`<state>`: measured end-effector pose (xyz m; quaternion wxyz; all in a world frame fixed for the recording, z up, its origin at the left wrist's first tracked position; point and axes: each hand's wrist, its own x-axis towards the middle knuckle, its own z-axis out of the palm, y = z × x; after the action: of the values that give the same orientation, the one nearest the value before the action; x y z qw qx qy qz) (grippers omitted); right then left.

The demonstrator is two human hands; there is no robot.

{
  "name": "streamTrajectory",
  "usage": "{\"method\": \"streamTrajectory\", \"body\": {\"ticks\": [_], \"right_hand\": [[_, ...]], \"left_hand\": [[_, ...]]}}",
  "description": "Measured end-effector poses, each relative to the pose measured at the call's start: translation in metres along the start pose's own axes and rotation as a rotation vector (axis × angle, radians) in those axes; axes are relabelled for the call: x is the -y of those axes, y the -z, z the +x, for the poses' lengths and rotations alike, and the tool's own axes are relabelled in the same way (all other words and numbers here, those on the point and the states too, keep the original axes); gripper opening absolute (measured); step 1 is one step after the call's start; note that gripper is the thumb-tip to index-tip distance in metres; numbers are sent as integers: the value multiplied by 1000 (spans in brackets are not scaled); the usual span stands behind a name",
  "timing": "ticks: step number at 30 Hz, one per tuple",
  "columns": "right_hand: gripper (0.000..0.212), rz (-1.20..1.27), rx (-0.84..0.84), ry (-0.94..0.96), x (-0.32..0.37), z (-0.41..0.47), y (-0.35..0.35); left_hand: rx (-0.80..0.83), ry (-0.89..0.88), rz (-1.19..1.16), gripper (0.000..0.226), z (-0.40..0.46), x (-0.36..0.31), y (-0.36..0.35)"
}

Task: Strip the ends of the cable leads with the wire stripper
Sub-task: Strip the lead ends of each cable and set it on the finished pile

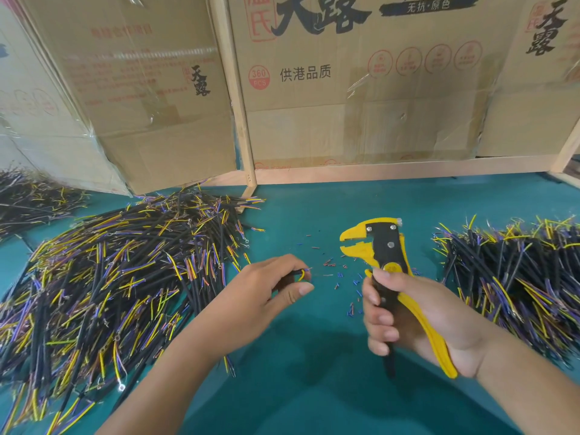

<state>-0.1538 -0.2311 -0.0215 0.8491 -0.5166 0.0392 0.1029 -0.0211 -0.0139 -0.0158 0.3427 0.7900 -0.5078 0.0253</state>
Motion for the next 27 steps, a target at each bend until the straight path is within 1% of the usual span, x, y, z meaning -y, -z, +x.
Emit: {"method": "streamTrajectory", "body": {"ticks": [6,9,13,15,16,19,21,24,25,27], "right_hand": [[35,10,-17,-16,-8,8,3],[35,-25,-9,-38,-9,8,4],[34,-35,3,-53,-11,9,6],[34,-24,23,-57,-13,12,11],[35,-19,30,-59,-15,14,14],[36,1,33,-67,-22,23,26],[33,18,64,-80,-24,28,34],[29,44,118,-103,-26,30,45],[28,56,120,-109,-27,31,47],[29,72,102,-117,-29,34,51]], "left_hand": [[11,-3,94,22,0,0,1],[60,11,97,22,-1,-2,1],[169,30,92,38,-3,-2,1],[193,48,92,44,-2,-2,0],[180,68,81,42,-2,-2,-1],[77,121,25,26,-1,-3,-1],[30,123,6,18,-1,-4,-1],[3,110,8,6,-1,-5,-3],[-5,113,11,7,-2,-6,-4],[-29,131,26,22,-2,-5,-6]]}}
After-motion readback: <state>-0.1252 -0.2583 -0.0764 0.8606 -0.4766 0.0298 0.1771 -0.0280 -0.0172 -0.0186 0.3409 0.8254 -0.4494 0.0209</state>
